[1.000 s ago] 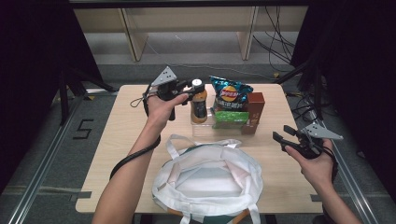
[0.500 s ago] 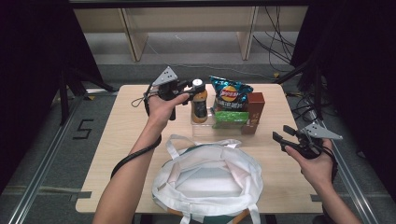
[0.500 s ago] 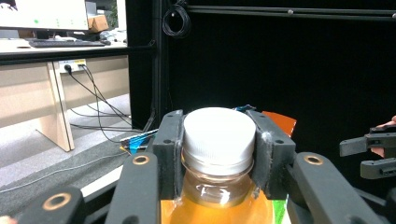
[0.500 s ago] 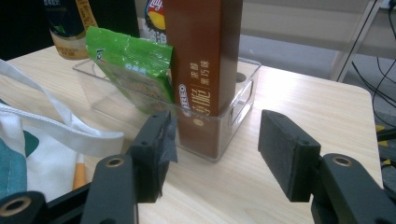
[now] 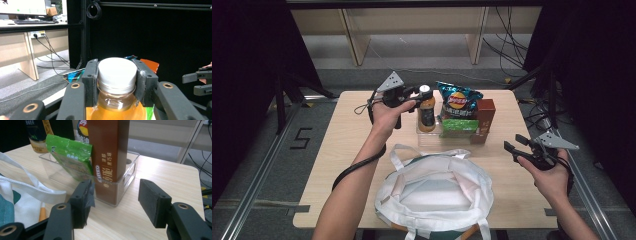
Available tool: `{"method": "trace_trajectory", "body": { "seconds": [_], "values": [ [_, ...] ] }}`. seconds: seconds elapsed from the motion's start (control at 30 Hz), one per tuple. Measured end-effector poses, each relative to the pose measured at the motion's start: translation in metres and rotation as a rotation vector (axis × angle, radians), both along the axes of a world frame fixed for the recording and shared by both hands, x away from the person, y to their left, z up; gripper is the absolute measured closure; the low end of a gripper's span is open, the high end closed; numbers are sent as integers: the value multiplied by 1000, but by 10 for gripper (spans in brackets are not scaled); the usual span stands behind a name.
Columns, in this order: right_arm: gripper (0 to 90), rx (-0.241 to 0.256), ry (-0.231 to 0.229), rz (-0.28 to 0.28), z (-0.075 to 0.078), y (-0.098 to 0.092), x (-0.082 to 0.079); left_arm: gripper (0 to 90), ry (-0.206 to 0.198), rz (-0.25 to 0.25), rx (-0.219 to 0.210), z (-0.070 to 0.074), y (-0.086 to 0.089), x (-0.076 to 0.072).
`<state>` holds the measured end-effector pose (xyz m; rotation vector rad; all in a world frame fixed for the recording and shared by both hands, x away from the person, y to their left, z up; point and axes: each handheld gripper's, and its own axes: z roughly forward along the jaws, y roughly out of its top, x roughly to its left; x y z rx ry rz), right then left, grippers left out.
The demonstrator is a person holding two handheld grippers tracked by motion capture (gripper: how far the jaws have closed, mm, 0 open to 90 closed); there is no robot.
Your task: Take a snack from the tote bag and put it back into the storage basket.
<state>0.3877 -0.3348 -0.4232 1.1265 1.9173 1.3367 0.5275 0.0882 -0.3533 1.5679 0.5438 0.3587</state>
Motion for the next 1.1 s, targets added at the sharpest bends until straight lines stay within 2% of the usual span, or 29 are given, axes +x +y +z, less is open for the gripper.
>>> {"method": "trace_trajectory", "body": {
  "seconds": [0.07, 0.1, 0.2, 0.37, 0.47, 0.5, 0.6, 0.67, 1.1],
  "values": [
    [452, 6, 19, -6, 0, 1, -2, 587, 0, 0, -2, 0, 0, 0],
    [452, -8, -1, 6, 0, -1, 0, 587, 0, 0, -1, 0, 0, 0],
    [452, 15, 12, -3, 0, 1, -1, 587, 0, 3, 3, -1, 0, 1],
    [452, 13, 16, -5, 0, 1, -2, 587, 1, 2, 5, -2, 0, 1],
    [452, 2, 1, 12, 0, 0, 0, 587, 4, 4, 4, -3, -1, 2],
    [452, -3, 3, -2, 0, 0, -1, 587, 4, 4, 6, -3, -1, 2],
    [452, -4, 5, 0, 0, 0, -1, 587, 7, 6, 6, -4, -1, 3],
    [452, 15, 15, -5, 0, 1, -2, 587, 9, 6, 5, -4, -2, 3],
    [452, 12, 22, 2, 0, 1, -2, 587, 14, 14, 8, -7, -3, 6]
  ]
}}
